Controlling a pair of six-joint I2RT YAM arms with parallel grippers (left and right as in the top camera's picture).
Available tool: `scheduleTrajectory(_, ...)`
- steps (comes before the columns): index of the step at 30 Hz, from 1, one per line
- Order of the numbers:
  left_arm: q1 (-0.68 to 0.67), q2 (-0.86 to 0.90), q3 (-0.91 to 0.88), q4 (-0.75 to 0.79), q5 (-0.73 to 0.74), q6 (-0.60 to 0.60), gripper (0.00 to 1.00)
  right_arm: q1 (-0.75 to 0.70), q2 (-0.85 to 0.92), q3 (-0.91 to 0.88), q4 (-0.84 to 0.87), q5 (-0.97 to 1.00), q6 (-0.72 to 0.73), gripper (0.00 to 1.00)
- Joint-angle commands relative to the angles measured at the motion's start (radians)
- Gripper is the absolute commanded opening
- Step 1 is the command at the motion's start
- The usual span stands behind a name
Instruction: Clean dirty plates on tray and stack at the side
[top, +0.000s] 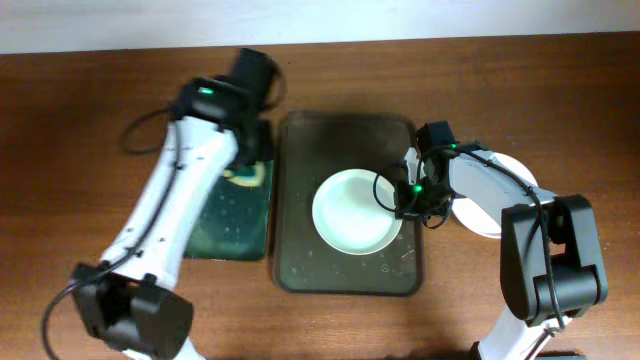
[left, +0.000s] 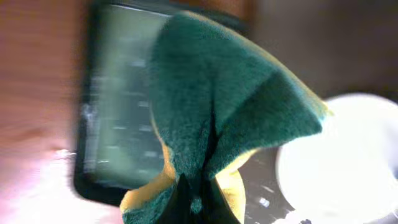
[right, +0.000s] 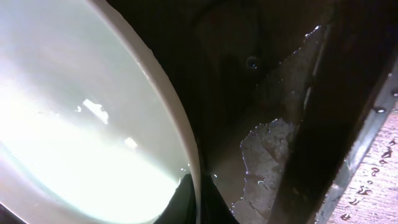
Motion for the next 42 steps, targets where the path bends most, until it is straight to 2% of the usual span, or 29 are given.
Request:
scheduleTrajectory(1, 0.154, -0.002, -0.077, 0.035, -0.072, 0.016, 0.00, 0.005, 0.025, -0.009, 0.008, 0.032, 0.000, 0.04)
scheduleTrajectory(4, 0.208, -0.002, -0.385, 0.304, -0.057, 0.042, 0.00, 0.006, 0.025, -0.009, 0.010, 0.032, 0.000, 0.04)
scheduleTrajectory(7, 0.213, -0.002, -0.623, 0.580, -0.053, 0.087, 0.00, 0.006, 0.025, -0.009, 0.014, 0.032, 0.000, 0.10)
scheduleTrajectory(8, 0.213, -0.002, -0.641, 0.601, -0.045, 0.087, 0.00, 0.006, 0.025, -0.009, 0.023, 0.032, 0.000, 0.10)
scheduleTrajectory(9, 0.214, -0.002, -0.640, 0.601, -0.033, 0.087, 0.00, 0.006, 0.025, -0.009, 0.029, 0.032, 0.000, 0.06)
scheduleTrajectory(10, 0.214, -0.009, -0.634, 0.596, -0.006, 0.087, 0.08, 0.005, 0.023, -0.007, 0.032, 0.028, 0.000, 0.04)
scheduleTrajectory(11, 0.214, -0.018, -0.624, 0.583, 0.024, 0.087, 0.29, 0.006, 0.015, -0.005, 0.027, 0.025, 0.000, 0.04)
scheduleTrajectory(12, 0.214, -0.033, -0.607, 0.562, 0.042, 0.087, 0.61, 0.006, -0.008, -0.005, 0.024, 0.026, 0.000, 0.04)
scheduleTrajectory(13, 0.214, -0.050, -0.593, 0.545, 0.044, 0.088, 0.73, 0.006, -0.051, -0.005, 0.022, 0.039, 0.000, 0.04)
scheduleTrajectory(15, 0.214, -0.108, -0.567, 0.501, 0.045, 0.087, 0.87, 0.009, -0.145, -0.005, 0.005, 0.115, 0.002, 0.04)
scheduleTrajectory(17, 0.214, -0.200, -0.563, 0.472, 0.063, 0.087, 1.00, 0.047, -0.292, -0.005, -0.029, 0.296, 0.010, 0.04)
scheduleTrajectory(21, 0.214, -0.358, -0.563, 0.419, 0.062, 0.087, 1.00, 0.241, -0.501, -0.005, -0.054, 0.711, 0.035, 0.04)
scheduleTrajectory(24, 0.214, -0.361, -0.563, 0.419, 0.063, 0.087, 1.00, 0.387, -0.512, -0.005, -0.072, 0.938, 0.066, 0.04)
scheduleTrajectory(33, 0.214, -0.361, -0.563, 0.419, 0.063, 0.087, 1.00, 0.653, -0.512, -0.005, -0.099, 1.235, 0.118, 0.04)
scheduleTrajectory(38, 0.214, -0.361, -0.563, 0.419, 0.062, 0.087, 1.00, 0.717, -0.512, -0.005, -0.100, 1.393, 0.117, 0.04)
scheduleTrajectory(42, 0.214, -0.361, -0.563, 0.419, 0.062, 0.087, 1.00, 0.734, -0.512, -0.005, -0.100, 1.420, 0.117, 0.04)
